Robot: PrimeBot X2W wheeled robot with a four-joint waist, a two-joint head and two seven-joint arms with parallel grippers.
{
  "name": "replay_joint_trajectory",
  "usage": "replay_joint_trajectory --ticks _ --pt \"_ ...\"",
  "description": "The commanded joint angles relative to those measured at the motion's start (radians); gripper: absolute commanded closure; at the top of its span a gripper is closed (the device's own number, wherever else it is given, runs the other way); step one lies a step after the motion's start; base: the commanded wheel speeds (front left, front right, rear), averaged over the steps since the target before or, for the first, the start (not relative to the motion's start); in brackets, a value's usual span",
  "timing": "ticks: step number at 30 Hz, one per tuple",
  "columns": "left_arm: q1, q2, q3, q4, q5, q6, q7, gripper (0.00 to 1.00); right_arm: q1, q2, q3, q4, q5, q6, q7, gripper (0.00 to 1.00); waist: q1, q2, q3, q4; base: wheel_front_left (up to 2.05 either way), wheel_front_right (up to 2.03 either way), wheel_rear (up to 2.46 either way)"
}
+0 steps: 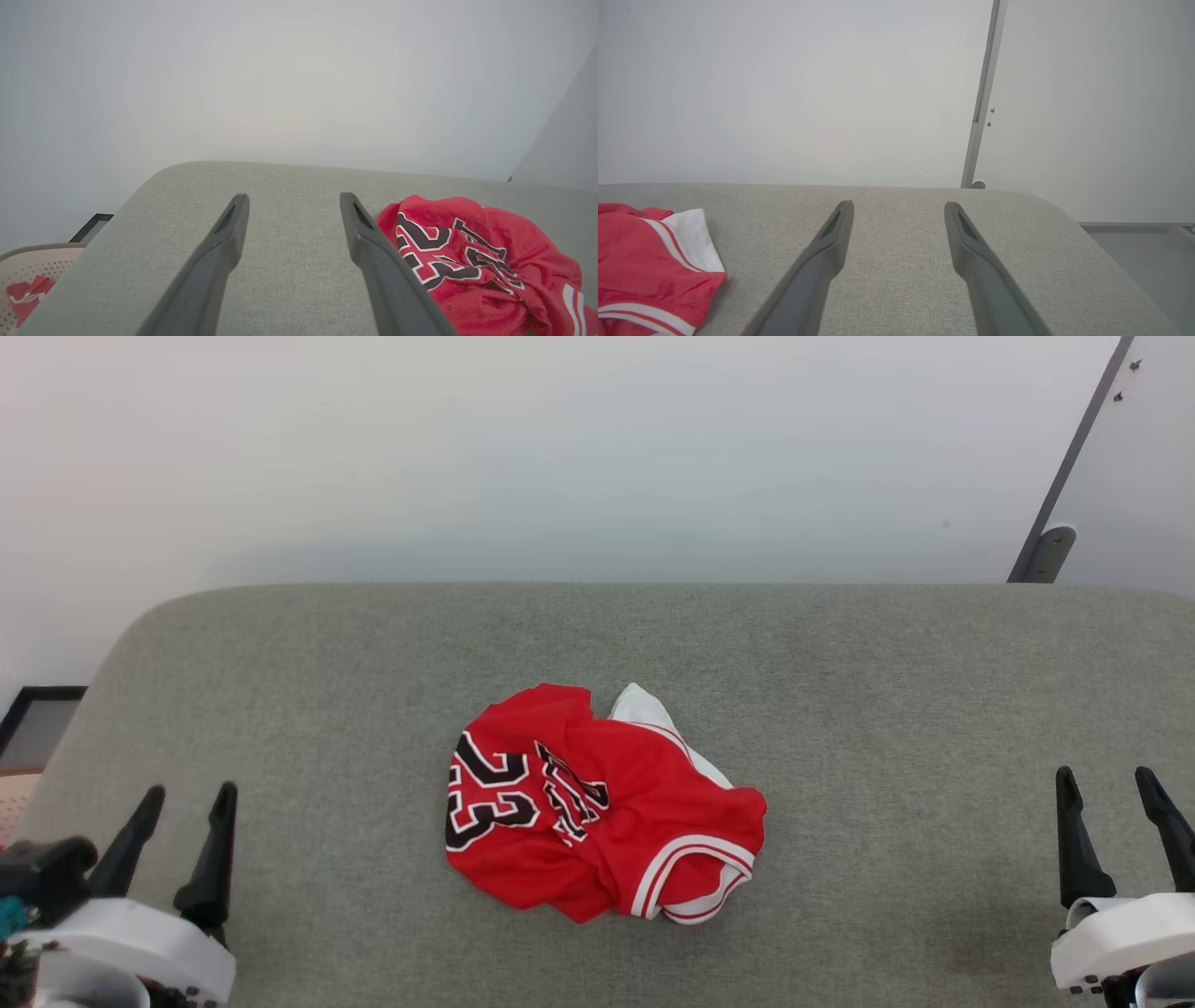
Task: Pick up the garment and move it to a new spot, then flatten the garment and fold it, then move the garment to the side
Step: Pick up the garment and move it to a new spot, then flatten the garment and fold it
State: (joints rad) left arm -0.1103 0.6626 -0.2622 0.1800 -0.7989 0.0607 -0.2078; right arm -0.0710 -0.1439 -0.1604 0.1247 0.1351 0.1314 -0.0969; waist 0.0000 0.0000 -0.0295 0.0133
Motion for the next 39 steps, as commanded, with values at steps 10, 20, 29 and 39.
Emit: replay_joint_trajectory --ticks 10,20,29,39 --pt "0.054 0.003 0.020 -0.027 -0.007 0.015 -0.019 0.00 0.019 0.009 -0.005 -0.006 -0.008 -0.001 -0.002 0.00 0.0000 0.0000 0.003 0.014 0.00 0.00 0.00" --pt "0.033 -0.006 0.009 -0.075 -0.012 0.028 0.004 0.00 -0.014 -0.014 0.061 -0.017 0.011 -0.001 0.026 0.00 0.0000 0.0000 0.031 0.059 0.00 0.00 0.00" --pt "-0.033 -0.048 -0.041 -0.130 0.020 0.033 0.012 0.00 -0.187 -0.105 0.210 0.036 0.081 -0.001 0.124 0.00 0.0000 0.0000 0.126 0.177 0.00 0.00 0.00" --pt "-0.112 -0.131 -0.078 -0.102 0.060 0.052 -0.021 0.00 -0.399 -0.196 0.389 0.175 0.214 -0.001 0.271 0.00 0.0000 0.0000 0.228 0.300 0.00 0.00 0.00"
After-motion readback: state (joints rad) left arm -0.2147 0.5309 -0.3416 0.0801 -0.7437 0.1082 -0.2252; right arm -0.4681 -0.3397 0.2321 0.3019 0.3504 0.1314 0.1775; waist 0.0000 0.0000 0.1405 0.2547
